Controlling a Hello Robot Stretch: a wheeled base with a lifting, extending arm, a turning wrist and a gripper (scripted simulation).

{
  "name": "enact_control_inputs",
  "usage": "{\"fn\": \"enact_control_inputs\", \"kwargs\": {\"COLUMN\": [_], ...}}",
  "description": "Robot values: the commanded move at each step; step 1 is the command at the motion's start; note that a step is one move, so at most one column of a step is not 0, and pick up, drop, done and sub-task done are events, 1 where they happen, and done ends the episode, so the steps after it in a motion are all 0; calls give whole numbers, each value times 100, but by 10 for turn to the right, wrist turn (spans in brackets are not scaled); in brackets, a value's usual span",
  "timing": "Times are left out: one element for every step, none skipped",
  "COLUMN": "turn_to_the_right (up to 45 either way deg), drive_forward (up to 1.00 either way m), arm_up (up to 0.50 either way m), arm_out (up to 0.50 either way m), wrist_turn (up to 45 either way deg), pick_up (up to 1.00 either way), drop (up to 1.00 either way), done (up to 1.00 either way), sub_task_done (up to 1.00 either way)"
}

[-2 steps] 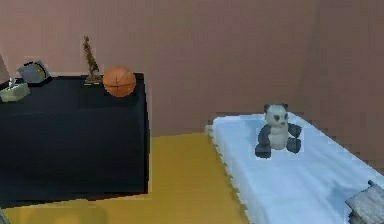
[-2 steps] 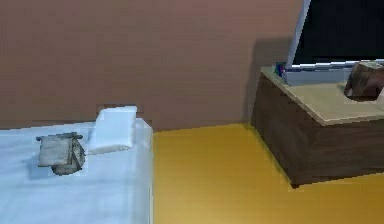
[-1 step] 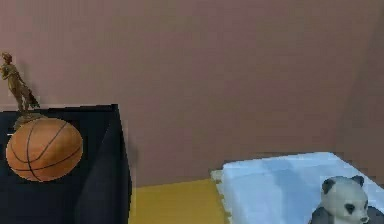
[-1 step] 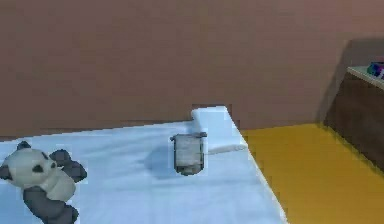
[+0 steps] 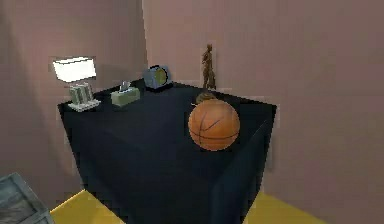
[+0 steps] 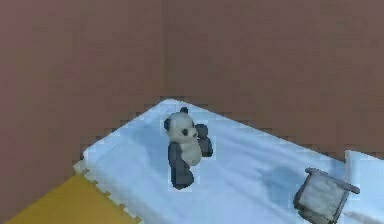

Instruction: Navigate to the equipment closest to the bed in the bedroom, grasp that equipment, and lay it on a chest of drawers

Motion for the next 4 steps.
{"fn": "enact_control_inputs", "kwargs": {"turn_to_the_right": [-450,-330,0,0], "drive_forward": [0,0,0,0], "arm_up": [0,0,50,38], "arm_out": [0,0,0,0], "wrist_turn": [0,0,0,0], "pick_up": [0,0,0,0], "drop": [0,0,0,0], "done": [0,0,0,0], "sub_task_done": [0,0,0,0]}}
